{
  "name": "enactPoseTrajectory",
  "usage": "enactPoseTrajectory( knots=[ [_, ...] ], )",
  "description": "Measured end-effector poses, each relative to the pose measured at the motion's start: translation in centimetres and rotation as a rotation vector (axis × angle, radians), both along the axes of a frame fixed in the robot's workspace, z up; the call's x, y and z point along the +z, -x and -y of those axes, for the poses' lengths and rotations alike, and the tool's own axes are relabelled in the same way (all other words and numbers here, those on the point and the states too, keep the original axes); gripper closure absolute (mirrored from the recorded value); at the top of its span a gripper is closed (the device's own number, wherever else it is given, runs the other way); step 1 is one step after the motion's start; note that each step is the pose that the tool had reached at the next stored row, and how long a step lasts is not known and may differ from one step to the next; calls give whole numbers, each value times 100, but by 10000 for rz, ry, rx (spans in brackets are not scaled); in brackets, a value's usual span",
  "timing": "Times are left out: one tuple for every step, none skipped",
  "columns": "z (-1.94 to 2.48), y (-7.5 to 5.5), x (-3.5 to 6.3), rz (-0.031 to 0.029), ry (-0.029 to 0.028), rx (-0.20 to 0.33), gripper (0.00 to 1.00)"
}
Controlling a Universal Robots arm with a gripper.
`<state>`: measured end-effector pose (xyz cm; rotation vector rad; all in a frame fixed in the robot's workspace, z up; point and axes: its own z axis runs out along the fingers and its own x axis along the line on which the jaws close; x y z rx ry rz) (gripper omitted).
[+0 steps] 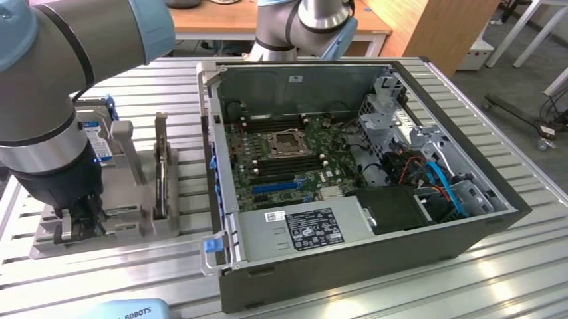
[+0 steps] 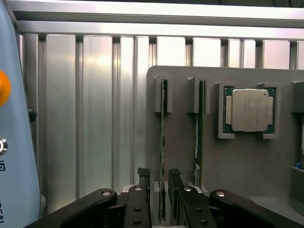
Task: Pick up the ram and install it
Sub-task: 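Pick up the ram and move it above insertion slot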
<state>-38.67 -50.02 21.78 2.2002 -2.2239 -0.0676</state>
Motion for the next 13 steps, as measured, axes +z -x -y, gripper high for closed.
enactPoseTrajectory(
  knots=[
    [1, 0, -12, 0, 0, 0, 70],
    [1, 0, -21, -1, -1, 1, 70],
    [1, 0, -21, -2, 2, 2, 70],
    [1, 0, -21, -2, 2, 2, 70],
    [1, 0, -21, -2, 1, 3, 70],
    [1, 0, -22, -1, 1, 3, 70],
    [0, -1, -24, 1, -1, 4, 70],
    [-2, -2, -26, 2, -2, 4, 70],
    [-5, -2, -27, 2, -2, 4, 70],
    [-8, -1, -29, 1, -2, 4, 70],
    [-9, 0, -29, 0, 0, 3, 70],
    [-9, 0, -28, -1, 1, 3, 70],
    [-10, 0, -28, -2, 1, 2, 70]
  ],
)
